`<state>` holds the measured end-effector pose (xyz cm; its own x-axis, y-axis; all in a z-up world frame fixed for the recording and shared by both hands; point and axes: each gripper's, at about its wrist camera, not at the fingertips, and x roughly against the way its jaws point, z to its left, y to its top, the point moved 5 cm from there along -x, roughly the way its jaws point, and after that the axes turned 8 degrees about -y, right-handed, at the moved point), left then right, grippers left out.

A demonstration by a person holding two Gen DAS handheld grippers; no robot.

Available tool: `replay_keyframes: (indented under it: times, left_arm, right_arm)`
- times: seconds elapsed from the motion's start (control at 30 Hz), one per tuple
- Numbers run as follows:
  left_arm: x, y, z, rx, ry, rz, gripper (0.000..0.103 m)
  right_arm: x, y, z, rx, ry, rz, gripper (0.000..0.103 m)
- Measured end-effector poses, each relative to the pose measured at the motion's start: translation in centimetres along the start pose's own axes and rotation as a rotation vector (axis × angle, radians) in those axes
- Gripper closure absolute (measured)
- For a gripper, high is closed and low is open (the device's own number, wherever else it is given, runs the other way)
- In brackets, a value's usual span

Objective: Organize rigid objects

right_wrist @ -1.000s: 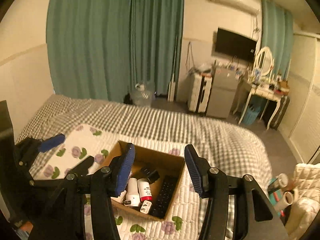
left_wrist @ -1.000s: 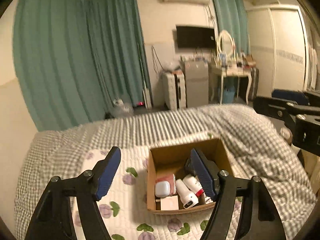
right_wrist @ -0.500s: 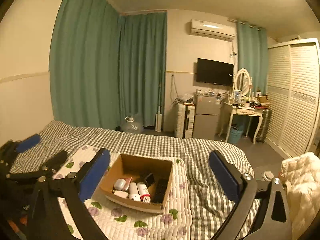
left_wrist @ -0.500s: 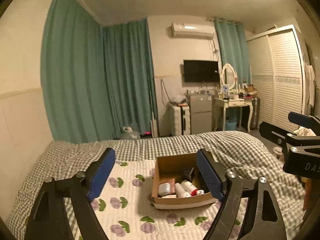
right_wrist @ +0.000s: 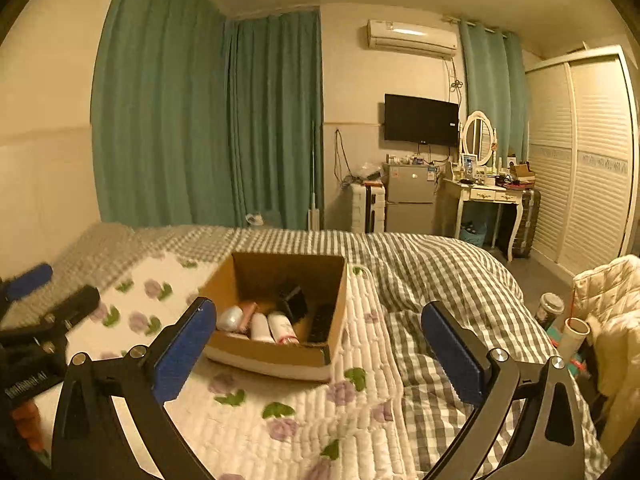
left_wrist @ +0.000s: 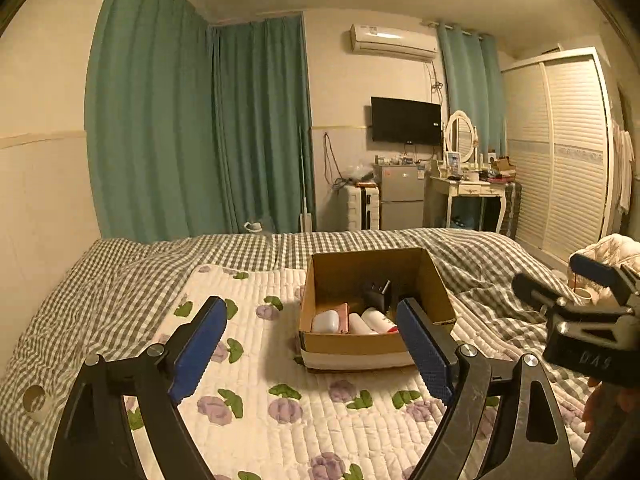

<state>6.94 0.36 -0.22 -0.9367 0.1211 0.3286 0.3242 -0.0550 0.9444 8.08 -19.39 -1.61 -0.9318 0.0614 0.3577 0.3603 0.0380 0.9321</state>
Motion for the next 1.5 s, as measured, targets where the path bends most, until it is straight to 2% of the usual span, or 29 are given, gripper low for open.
replay_keyframes:
  times: [0.17,0.53,1.33,1.5]
  left_arm:
    - [-0.3,-0.6,0.0,-0.003,0.02,0.01,0.014]
    - [-0.1,-0.9,0.4,0.01,-0.01,0.032,0.014]
    - [-0.4,-1.4,0.4,0.019,-0.019,0.062,0.014]
    - [-0.3,-1.4,0.4,0.02,-0.018,0.066,0.014]
  right_arm:
    - [-0.5,-0.7,0.3,0.009,0.006,0.005,0.0]
    - [-0.6,-1.0,0.5,-0.014,0.038,0.043,0.0]
    - [-0.3,-0.9,0.6,-0.015,0.007,0.034,0.0]
    - [-0.7,-1.0,0.6,-0.008,-0.002,0.057,0.0]
